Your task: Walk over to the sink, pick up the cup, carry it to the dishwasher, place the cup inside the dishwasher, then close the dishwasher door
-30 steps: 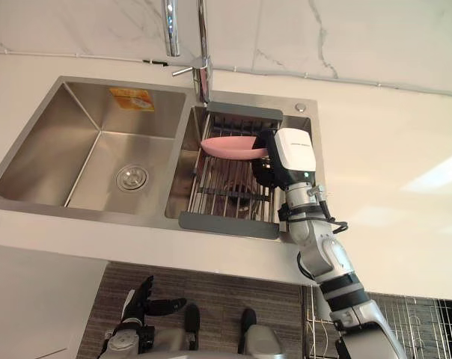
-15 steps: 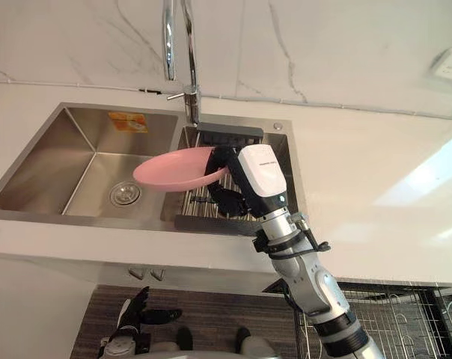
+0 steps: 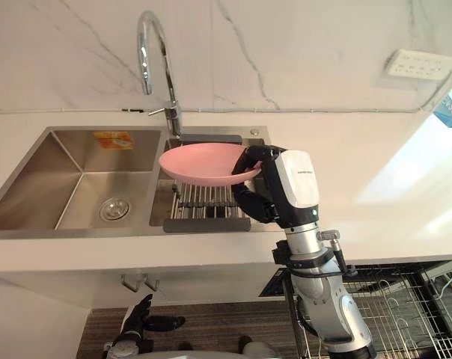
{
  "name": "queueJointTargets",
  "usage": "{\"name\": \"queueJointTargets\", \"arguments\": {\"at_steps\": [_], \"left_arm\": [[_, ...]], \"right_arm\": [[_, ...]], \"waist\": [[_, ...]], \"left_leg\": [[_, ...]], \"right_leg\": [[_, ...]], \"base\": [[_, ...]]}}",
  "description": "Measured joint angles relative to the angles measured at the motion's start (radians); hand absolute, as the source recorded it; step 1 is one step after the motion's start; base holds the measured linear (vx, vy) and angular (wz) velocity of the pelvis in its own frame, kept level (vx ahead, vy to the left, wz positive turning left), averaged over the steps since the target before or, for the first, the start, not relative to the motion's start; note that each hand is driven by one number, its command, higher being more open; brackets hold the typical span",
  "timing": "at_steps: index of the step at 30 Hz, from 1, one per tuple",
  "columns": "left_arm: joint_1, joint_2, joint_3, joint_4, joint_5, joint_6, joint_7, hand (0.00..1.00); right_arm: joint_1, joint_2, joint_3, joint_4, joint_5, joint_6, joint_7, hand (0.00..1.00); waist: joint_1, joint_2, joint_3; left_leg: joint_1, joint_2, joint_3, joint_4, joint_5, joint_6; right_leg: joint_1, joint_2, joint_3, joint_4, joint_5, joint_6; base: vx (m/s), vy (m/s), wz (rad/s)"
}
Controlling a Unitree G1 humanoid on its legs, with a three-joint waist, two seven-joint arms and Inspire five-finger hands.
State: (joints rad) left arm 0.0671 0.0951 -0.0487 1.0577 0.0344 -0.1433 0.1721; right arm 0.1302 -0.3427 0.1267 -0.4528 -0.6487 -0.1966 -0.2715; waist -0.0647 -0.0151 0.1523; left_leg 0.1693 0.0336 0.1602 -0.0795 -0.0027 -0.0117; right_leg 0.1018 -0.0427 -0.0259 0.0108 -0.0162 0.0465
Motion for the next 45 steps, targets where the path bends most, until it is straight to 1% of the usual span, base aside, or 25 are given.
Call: {"name": "queueJointTargets", "arguments": {"at_steps": [6,8,11,13,14,15,16,17,18,19,20,21,22,23,24,26,27,29,32,33,36,37,41,44,45], "left_arm": [[-0.007,-0.003,-0.004,0.008,0.005,0.006,0.0,1.0],[-0.007,-0.005,-0.013,0.009,0.005,0.004,0.001,1.0],[-0.007,-0.005,-0.022,0.003,0.004,-0.004,0.002,1.0],[-0.007,-0.005,-0.019,0.0,0.003,-0.005,0.004,1.0],[-0.007,-0.004,-0.002,0.001,-0.014,0.003,0.007,1.0],[-0.01,-0.004,0.006,0.001,-0.021,0.006,0.01,1.0],[-0.017,-0.003,0.005,0.0,-0.025,0.008,0.015,1.0],[-0.018,0.001,0.007,-0.001,-0.04,0.016,0.017,1.0],[-0.022,0.005,0.008,-0.001,-0.045,0.022,0.017,1.0],[-0.029,0.012,0.01,0.001,-0.046,0.029,0.018,1.0],[-0.028,0.013,0.014,0.0,-0.045,0.031,0.021,1.0],[-0.028,0.015,0.015,-0.001,-0.045,0.029,0.022,1.0],[-0.028,0.013,0.016,-0.005,-0.039,0.022,0.018,1.0],[-0.032,0.018,0.026,-0.005,-0.036,0.028,0.017,1.0],[-0.033,0.012,0.035,0.001,-0.036,0.032,0.021,1.0],[-0.03,0.003,0.048,-0.001,-0.036,0.038,0.027,1.0],[-0.03,0.001,0.048,-0.003,-0.036,0.038,0.027,1.0],[-0.031,-0.003,0.052,0.001,-0.038,0.044,0.028,1.0],[-0.03,-0.008,0.052,0.005,-0.038,0.051,0.03,1.0],[-0.03,-0.008,0.052,0.006,-0.038,0.054,0.03,1.0],[-0.029,-0.008,0.051,0.008,-0.045,0.055,0.03,1.0],[-0.029,-0.007,0.052,0.008,-0.045,0.055,0.03,1.0],[-0.029,-0.005,0.064,0.019,-0.045,0.06,0.029,1.0],[-0.028,-0.006,0.072,0.023,-0.044,0.061,0.028,1.0],[-0.027,-0.005,0.072,0.024,-0.044,0.061,0.028,1.0]], "right_arm": [[0.014,0.016,-0.017,0.0,0.001,-0.001,-0.001,0.0],[0.026,0.016,-0.028,0.001,0.0,0.0,-0.001,0.0],[0.028,0.016,-0.037,0.012,-0.001,0.002,-0.009,0.0],[0.018,0.016,-0.033,0.027,-0.004,0.01,-0.012,0.0],[-0.003,0.017,-0.032,0.046,-0.005,0.019,-0.015,0.0],[-0.014,0.018,-0.034,0.054,-0.006,0.027,-0.017,0.0],[-0.024,0.018,-0.041,0.063,-0.009,0.042,-0.028,0.0],[-0.03,0.019,-0.043,0.083,-0.01,0.049,-0.036,0.0],[-0.032,0.019,-0.043,0.091,-0.011,0.054,-0.037,0.0],[-0.032,0.018,-0.044,0.103,-0.012,0.062,-0.037,0.0],[-0.035,0.017,-0.045,0.113,-0.012,0.062,-0.037,0.0],[-0.038,0.017,-0.045,0.116,-0.012,0.062,-0.037,0.0],[-0.04,0.016,-0.044,0.115,-0.013,0.06,-0.037,0.0],[-0.039,0.017,-0.045,0.116,-0.013,0.058,-0.037,0.0],[-0.039,0.016,-0.046,0.116,-0.013,0.058,-0.037,0.0],[-0.035,0.021,-0.071,0.108,-0.013,0.056,-0.046,0.0],[-0.032,0.021,-0.083,0.103,-0.013,0.056,-0.046,0.0],[0.005,0.024,-0.136,0.075,-0.013,0.055,-0.051,0.0],[0.036,0.039,-0.193,0.062,-0.011,0.056,-0.069,0.0],[0.039,0.045,-0.211,0.062,-0.011,0.057,-0.077,0.0],[0.039,0.068,-0.234,0.062,-0.011,0.056,-0.092,0.0],[0.039,0.075,-0.237,0.062,-0.011,0.057,-0.097,0.0],[0.05,0.1,-0.262,0.062,-0.012,0.058,-0.106,0.0],[0.084,0.112,-0.324,0.06,-0.013,0.068,-0.125,0.0],[0.092,0.112,-0.338,0.06,-0.013,0.073,-0.126,0.0]], "waist": [[-0.01,0.011,0.001],[-0.011,0.015,0.003],[-0.011,0.018,0.005],[-0.009,0.017,0.008],[-0.009,0.015,0.019],[-0.011,0.013,0.03],[-0.021,0.015,0.055],[-0.024,0.01,0.061],[-0.027,0.005,0.064],[-0.033,-0.002,0.072],[-0.031,0.0,0.071],[-0.027,0.005,0.069],[-0.011,-0.004,0.068],[-0.009,-0.018,0.064],[-0.011,-0.014,0.062],[-0.007,0.001,0.054],[-0.005,0.002,0.053],[-0.008,0.01,0.05],[-0.013,0.015,0.048],[-0.018,0.015,0.048],[-0.022,0.015,0.048],[-0.022,0.015,0.048],[-0.027,0.012,0.048],[-0.031,0.011,0.049],[-0.033,0.012,0.048]], "left_leg": [[-0.003,0.01,0.09,0.011,-0.008,-0.007],[-0.005,0.013,0.113,0.03,-0.023,-0.007],[-0.037,0.016,0.182,0.086,-0.062,-0.009],[-0.052,0.019,0.25,0.114,-0.087,-0.006],[-0.054,0.028,0.3,0.129,-0.1,-0.003],[-0.055,0.029,0.325,0.142,-0.106,0.0],[-0.056,0.035,0.35,0.168,-0.115,0.003],[-0.059,0.039,0.37,0.195,-0.133,0.001],[-0.059,0.04,0.375,0.214,-0.143,0.001],[-0.063,0.045,0.374,0.247,-0.163,-0.005],[-0.064,0.059,0.376,0.246,-0.187,-0.012],[-0.063,0.067,0.382,0.237,-0.193,-0.013],[-0.062,0.085,0.403,0.232,-0.202,-0.029],[-0.056,0.081,0.409,0.244,-0.209,-0.038],[-0.056,0.087,0.407,0.252,-0.213,-0.043],[-0.067,0.114,0.403,0.264,-0.201,-0.053],[-0.071,0.117,0.399,0.265,-0.196,-0.053],[-0.079,0.122,0.361,0.264,-0.176,-0.056],[-0.078,0.122,0.339,0.26,-0.175,-0.056],[-0.078,0.119,0.315,0.26,-0.175,-0.056],[-0.077,0.107,0.259,0.256,-0.175,-0.055],[-0.073,0.1,0.257,0.252,-0.175,-0.055],[-0.042,0.079,0.258,0.232,-0.177,-0.051],[-0.028,0.064,0.262,0.205,-0.193,-0.033],[-0.026,0.06,0.263,0.202,-0.197,-0.033]], "right_leg": [[-0.044,0.02,0.101,0.001,0.017,-0.003],[-0.056,0.026,0.134,0.008,0.019,-0.002],[-0.121,0.045,0.223,0.042,0.028,0.004],[-0.172,0.065,0.301,0.06,0.047,0.014],[-0.199,0.062,0.296,0.063,0.046,0.012],[-0.207,0.049,0.257,0.069,0.027,-0.01],[-0.228,0.015,0.129,0.114,0.002,-0.046],[-0.257,-0.031,0.016,0.174,-0.007,-0.065],[-0.265,-0.045,-0.019,0.201,-0.011,-0.064],[-0.27,-0.043,-0.028,0.225,-0.026,-0.069],[-0.271,-0.033,-0.048,0.219,-0.039,-0.089],[-0.268,-0.034,-0.068,0.209,-0.04,-0.093],[-0.27,-0.042,-0.104,0.23,-0.032,-0.082],[-0.273,-0.049,-0.109,0.223,-0.019,-0.045],[-0.264,-0.041,-0.11,0.209,-0.015,-0.041],[-0.237,-0.002,-0.097,0.127,0.034,-0.041],[-0.232,0.004,-0.092,0.109,0.051,-0.034],[-0.196,0.016,-0.092,0.036,0.089,-0.037],[-0.177,0.022,-0.091,0.001,0.105,-0.037],[-0.17,0.024,-0.089,-0.012,0.111,-0.036],[-0.144,0.027,-0.076,-0.071,0.146,-0.033],[-0.133,0.025,-0.062,-0.097,0.164,-0.032],[-0.134,0.022,-0.016,-0.1,0.175,-0.024],[-0.144,0.02,0.02,-0.102,0.176,-0.022],[-0.146,0.019,0.025,-0.102,0.178,-0.021]], "base": [[0.0,-0.009,-0.51],[0.01,0.003,-0.53],[-0.02,0.018,-0.92],[-0.03,0.018,-1.3],[-0.05,0.007,-1.18],[-0.1,0.007,-1.0],[-0.1,0.004,-0.67],[-0.09,0.017,-0.5],[-0.05,-0.006,-0.29],[-0.05,-0.029,-0.18],[-0.05,-0.04,-0.19],[-0.04,-0.063,-0.42],[-0.02,-0.06,-0.41],[-0.01,-0.071,-0.35],[0.04,-0.061,-0.21],[0.09,-0.074,-0.22],[0.11,-0.065,-0.25],[0.12,-0.046,-0.09],[0.05,-0.009,0.03],[0.01,-0.021,-0.03],[-0.02,-0.002,-0.1],[-0.05,0.031,-0.21],[-0.09,0.042,-0.32],[-0.1,0.031,-0.34],[-0.08,0.037,-0.21]]}}
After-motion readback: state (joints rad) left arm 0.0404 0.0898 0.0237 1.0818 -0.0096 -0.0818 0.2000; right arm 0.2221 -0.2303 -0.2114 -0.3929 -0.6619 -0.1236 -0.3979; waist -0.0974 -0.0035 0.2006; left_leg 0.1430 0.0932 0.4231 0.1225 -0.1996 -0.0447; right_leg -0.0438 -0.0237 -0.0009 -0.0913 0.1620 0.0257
